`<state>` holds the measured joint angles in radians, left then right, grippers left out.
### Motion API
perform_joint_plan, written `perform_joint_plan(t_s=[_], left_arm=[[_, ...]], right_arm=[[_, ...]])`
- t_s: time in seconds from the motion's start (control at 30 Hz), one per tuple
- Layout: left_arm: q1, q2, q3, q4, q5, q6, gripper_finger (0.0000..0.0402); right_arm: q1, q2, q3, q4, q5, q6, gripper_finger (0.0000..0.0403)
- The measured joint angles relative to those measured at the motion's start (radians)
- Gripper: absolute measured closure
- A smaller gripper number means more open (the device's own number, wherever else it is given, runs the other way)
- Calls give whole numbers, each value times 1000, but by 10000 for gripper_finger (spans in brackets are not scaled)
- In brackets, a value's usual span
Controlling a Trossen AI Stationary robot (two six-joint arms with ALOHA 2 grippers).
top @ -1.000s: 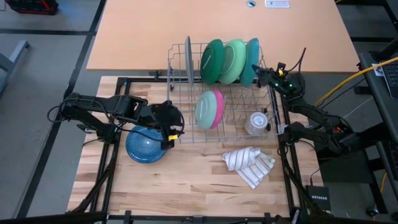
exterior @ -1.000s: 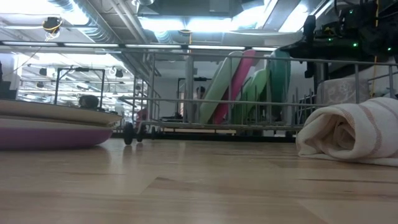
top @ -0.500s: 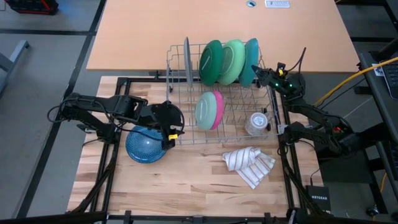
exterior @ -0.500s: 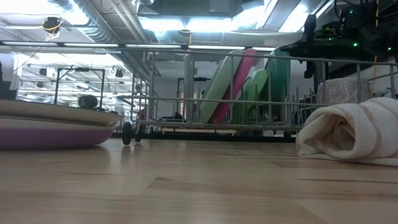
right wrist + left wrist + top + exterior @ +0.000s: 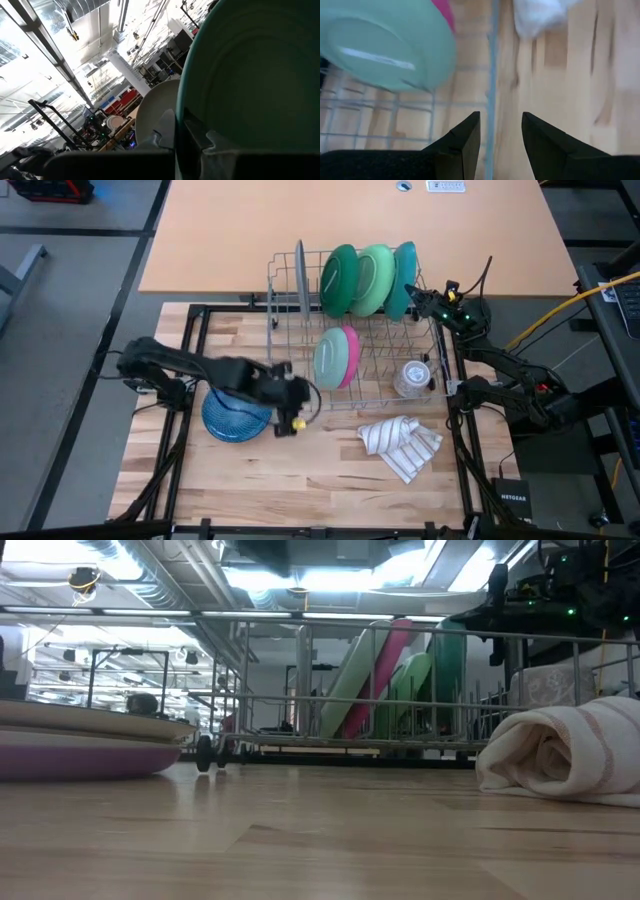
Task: Sort dishes
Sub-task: Put the blue plate in the dish rack
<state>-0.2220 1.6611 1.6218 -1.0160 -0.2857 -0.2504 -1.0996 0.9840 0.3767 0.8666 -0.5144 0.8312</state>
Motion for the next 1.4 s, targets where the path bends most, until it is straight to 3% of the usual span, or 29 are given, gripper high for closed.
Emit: perform_joint_plan(t_s=[0.2, 0.43, 0.83, 0.97, 1.17, 1.4], left_arm=[[-29, 102, -1, -82, -13, 9, 268], [-32, 116, -1, -102, -162, -23, 268], [-31, 170, 0, -240, -155, -5, 272], [-32, 169, -1, -271, -152, -13, 305], [-43, 164, 0, -371, -160, -33, 391], [-47, 164, -1, -416, -166, -56, 387]], right_arm=[[0, 0, 0, -1, 3, 0, 396], [0, 0, 0, -4, 6, 1, 396], [0, 1, 0, -5, -15, 6, 396], [0, 2, 0, -5, -32, 6, 396], [0, 2, -1, 21, -46, 10, 396], [1, 6, -1, 43, -17, 9, 396]])
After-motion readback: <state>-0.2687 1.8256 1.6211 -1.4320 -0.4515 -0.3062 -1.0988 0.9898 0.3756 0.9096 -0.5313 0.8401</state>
